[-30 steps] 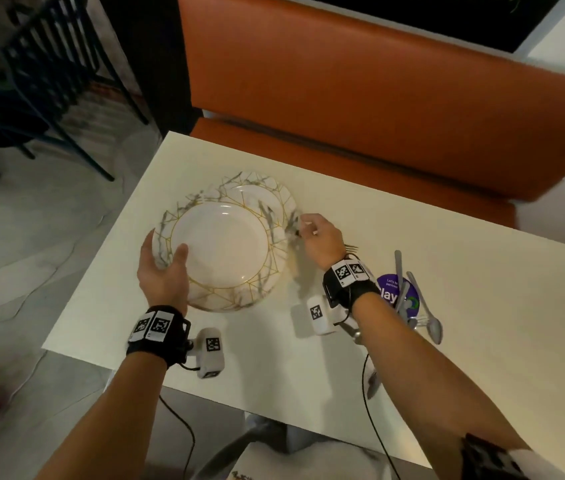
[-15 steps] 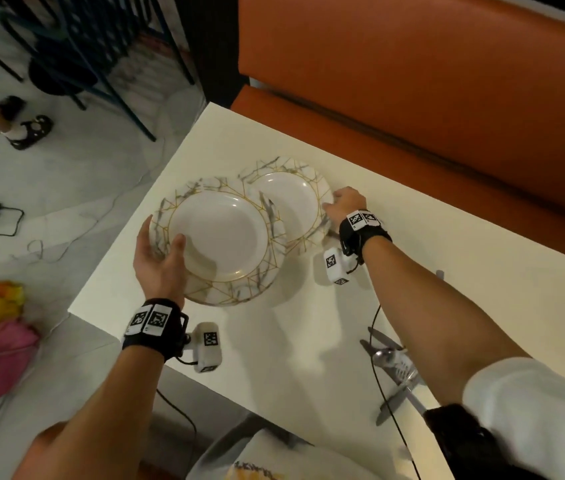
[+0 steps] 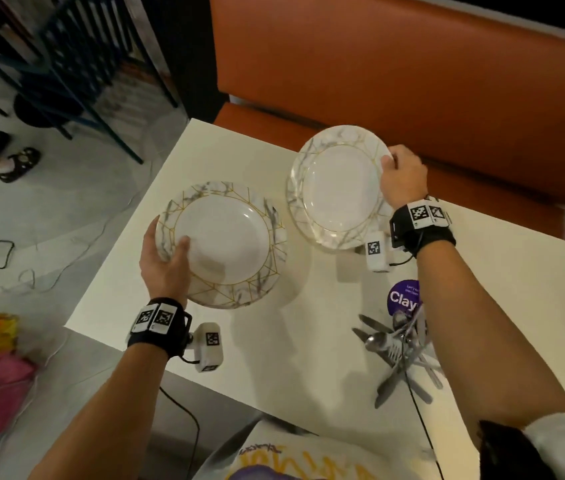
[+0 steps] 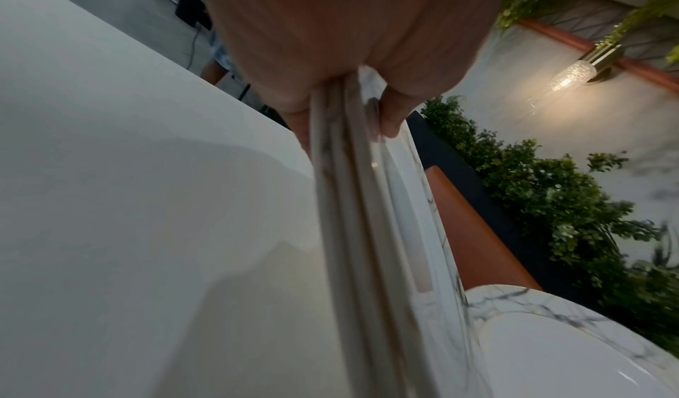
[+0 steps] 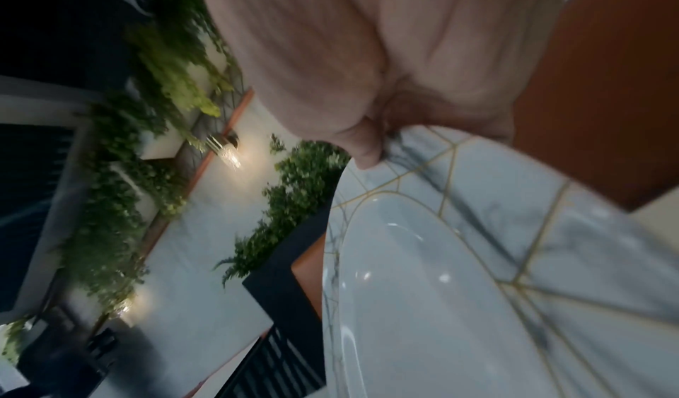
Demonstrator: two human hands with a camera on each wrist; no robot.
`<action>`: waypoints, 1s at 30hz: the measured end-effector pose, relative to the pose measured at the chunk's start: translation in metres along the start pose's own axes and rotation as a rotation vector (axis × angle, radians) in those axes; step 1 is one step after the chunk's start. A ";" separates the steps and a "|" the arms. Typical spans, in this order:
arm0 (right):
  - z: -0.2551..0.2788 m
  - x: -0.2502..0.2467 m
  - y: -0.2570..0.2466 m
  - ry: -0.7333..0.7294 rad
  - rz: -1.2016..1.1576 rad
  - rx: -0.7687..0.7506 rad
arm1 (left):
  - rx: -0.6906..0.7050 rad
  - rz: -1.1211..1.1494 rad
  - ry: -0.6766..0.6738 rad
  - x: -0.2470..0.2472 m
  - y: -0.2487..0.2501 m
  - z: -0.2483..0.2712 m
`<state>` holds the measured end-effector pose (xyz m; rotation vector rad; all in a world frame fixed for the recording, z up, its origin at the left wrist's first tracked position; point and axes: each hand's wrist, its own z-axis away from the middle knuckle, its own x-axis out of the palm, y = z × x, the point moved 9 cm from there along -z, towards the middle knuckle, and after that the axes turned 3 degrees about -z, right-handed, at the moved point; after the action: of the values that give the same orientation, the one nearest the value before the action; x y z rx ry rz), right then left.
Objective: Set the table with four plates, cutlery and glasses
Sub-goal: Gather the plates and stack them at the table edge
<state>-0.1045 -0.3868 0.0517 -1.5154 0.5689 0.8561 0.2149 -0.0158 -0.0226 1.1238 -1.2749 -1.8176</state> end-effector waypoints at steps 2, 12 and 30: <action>0.009 -0.032 0.013 0.071 -0.038 -0.011 | 0.020 0.003 -0.046 0.008 0.003 0.005; 0.109 -0.039 0.089 -0.068 -0.386 0.204 | 0.047 0.066 -0.338 0.066 0.001 0.056; 0.250 -0.011 0.142 0.079 -0.245 0.367 | -0.114 0.143 -0.589 0.137 -0.005 0.150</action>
<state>-0.2676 -0.1614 -0.0229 -1.2535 0.5502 0.4741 0.0205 -0.0719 -0.0414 0.4240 -1.4980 -2.1587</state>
